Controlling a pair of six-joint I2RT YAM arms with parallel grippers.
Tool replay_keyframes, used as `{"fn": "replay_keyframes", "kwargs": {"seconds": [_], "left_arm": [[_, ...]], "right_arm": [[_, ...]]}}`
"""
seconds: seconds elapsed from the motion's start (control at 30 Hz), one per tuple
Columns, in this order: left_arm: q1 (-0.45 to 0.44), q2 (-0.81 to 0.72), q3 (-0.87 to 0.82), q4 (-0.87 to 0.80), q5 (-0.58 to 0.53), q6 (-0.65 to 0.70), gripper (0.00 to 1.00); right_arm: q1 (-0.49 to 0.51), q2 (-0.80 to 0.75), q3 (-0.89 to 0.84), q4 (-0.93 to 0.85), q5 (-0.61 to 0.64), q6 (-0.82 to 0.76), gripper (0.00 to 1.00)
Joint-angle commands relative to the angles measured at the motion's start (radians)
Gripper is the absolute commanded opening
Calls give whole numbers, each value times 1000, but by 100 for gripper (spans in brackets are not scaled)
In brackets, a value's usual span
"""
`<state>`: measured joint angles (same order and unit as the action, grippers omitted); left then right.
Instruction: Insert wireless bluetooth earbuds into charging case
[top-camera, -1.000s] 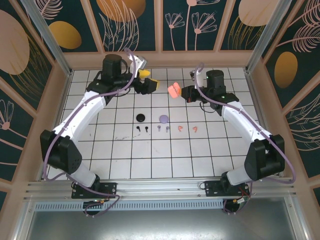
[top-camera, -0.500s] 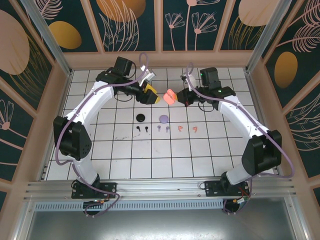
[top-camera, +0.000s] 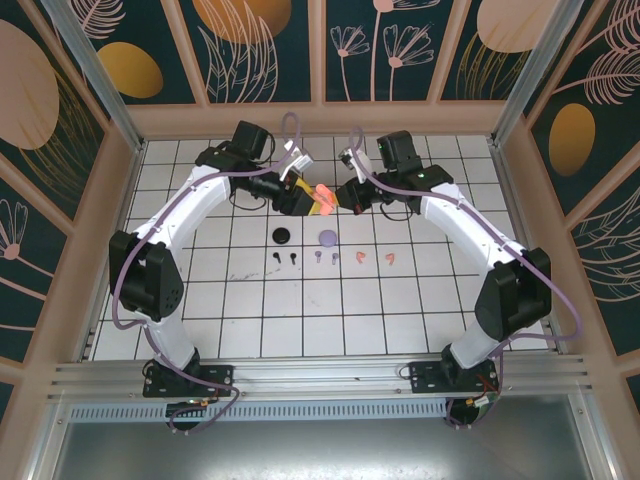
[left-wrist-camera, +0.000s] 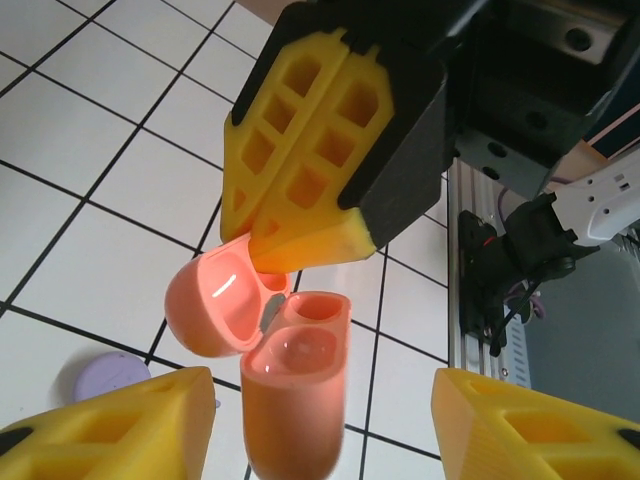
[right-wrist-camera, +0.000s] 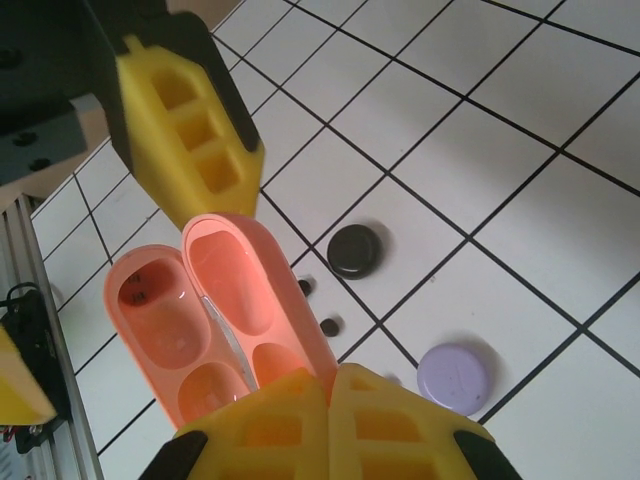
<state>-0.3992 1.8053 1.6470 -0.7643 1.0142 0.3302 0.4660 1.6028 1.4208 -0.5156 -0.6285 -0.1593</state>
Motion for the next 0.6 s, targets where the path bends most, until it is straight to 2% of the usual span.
{"fn": "replay_keyframes", "kwargs": {"seconds": [0.0, 0.33, 0.57], "left_arm": [[-6, -23, -11, -23, 33, 37, 57], [-7, -17, -11, -13, 47, 37, 41], [-7, -18, -25, -15, 52, 43, 40]], "right_arm": [[16, 16, 46, -30, 5, -24, 0], [33, 26, 64, -37, 24, -25, 0], [34, 27, 63, -28, 36, -23, 0]]}}
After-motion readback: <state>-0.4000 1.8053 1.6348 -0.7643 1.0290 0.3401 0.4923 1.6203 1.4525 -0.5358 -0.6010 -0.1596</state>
